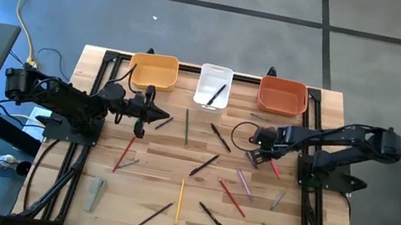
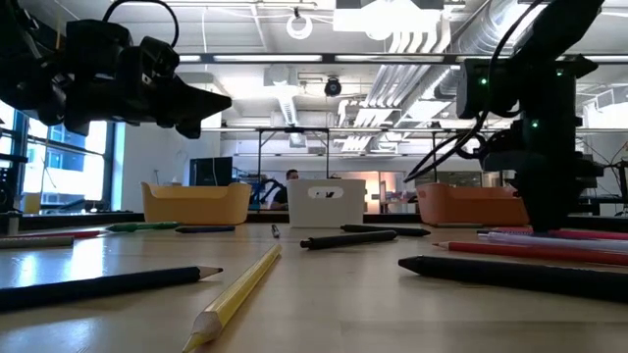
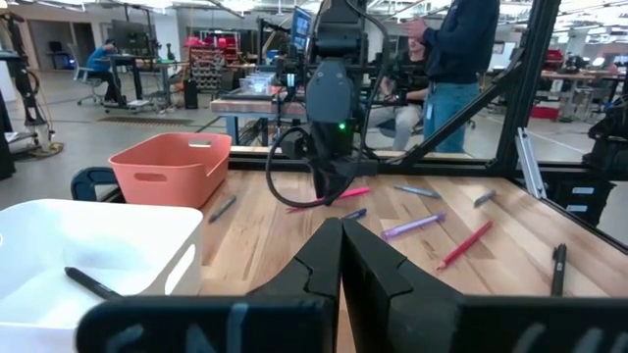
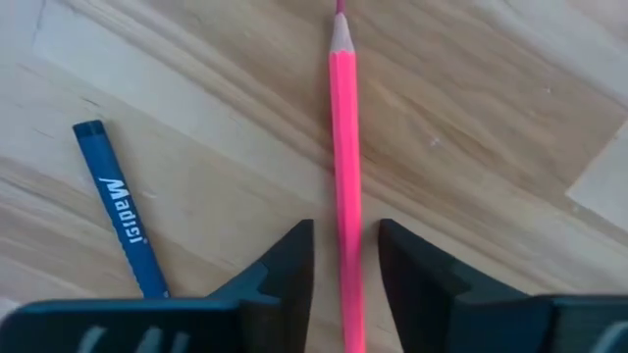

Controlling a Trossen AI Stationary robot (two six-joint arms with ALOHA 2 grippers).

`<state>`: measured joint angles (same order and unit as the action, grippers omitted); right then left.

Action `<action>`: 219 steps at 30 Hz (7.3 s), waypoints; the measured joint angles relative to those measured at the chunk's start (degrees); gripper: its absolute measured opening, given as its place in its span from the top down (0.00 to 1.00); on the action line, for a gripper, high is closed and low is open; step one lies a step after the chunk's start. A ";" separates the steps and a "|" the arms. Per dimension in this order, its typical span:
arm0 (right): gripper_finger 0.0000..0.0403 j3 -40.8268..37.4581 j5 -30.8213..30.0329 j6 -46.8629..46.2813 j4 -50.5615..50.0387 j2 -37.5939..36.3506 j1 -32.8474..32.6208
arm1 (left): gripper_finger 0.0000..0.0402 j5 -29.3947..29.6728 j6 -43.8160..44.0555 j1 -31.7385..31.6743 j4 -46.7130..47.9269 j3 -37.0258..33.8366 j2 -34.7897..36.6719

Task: Sort crayons/erasers/pens/pencils in bins
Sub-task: Put the pink pencil into the orange bin, then put the blue crayon into the yellow bin

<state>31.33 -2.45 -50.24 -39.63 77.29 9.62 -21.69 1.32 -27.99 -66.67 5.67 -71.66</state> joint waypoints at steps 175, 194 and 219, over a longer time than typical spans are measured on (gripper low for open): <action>0.69 8.15 -3.22 -7.89 1.98 5.77 -20.13 | 1.00 6.47 6.87 -0.11 -0.02 0.04 0.00; 0.74 8.20 -3.57 -8.26 2.07 8.21 -20.12 | 1.00 6.19 16.14 -0.04 0.09 1.06 0.00; 0.97 10.60 -6.87 1.31 12.31 4.94 -18.59 | 1.00 -0.23 20.57 2.64 3.46 1.55 0.00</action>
<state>41.93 -9.32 -48.94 -27.32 82.23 -8.97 -21.93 21.90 -25.35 -63.21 7.22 -71.66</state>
